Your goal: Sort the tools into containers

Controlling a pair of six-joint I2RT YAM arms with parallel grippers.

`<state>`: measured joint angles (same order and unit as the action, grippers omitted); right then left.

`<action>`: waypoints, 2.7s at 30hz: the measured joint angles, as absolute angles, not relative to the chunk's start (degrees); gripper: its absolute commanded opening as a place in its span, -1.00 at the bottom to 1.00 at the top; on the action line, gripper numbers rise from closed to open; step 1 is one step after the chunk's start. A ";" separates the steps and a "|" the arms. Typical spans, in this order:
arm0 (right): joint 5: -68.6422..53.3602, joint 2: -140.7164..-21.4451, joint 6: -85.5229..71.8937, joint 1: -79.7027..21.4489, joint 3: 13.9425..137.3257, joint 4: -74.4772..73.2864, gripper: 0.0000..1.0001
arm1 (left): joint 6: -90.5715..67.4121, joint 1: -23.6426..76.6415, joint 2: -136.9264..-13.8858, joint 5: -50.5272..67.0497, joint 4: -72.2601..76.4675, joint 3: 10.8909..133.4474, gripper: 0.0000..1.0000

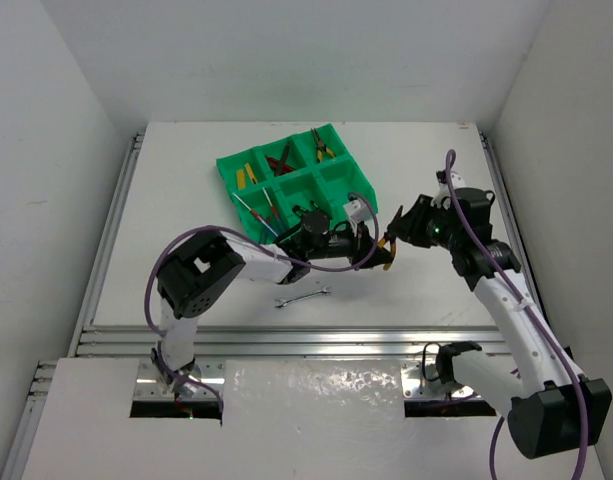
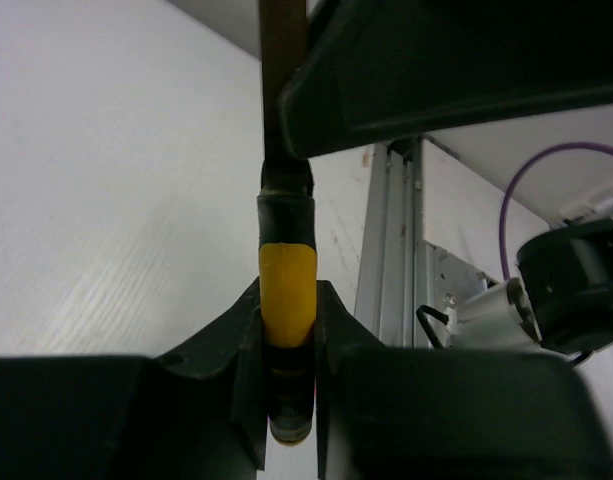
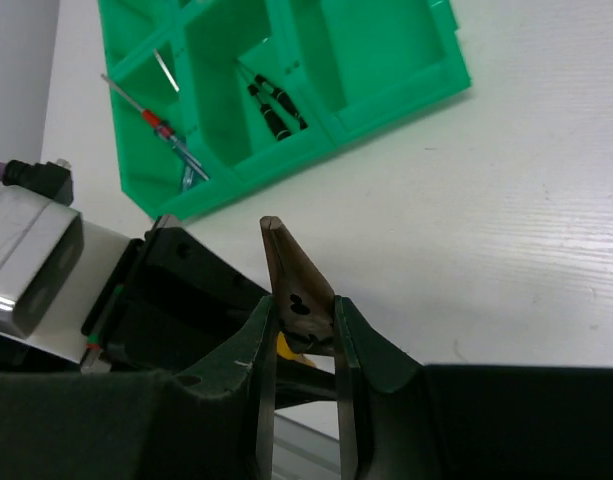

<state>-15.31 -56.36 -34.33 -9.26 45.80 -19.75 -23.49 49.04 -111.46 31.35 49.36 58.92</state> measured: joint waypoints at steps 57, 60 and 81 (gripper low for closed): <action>-5.98 -47.53 -28.25 -9.47 50.04 -31.77 0.98 | -37.21 19.20 -148.49 12.29 2.63 127.72 -0.63; -6.22 -47.29 -28.25 -9.47 49.84 -31.64 0.98 | -37.76 19.20 -148.51 12.78 2.68 128.35 -0.20; -15.42 -52.99 -25.39 -11.35 49.32 -28.99 0.98 | -33.50 23.73 -116.22 5.10 -2.22 101.41 0.99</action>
<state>-15.42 -52.99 -25.39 -11.35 49.32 -28.99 -33.50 23.73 -116.22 5.10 -2.22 101.41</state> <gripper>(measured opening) 0.986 0.988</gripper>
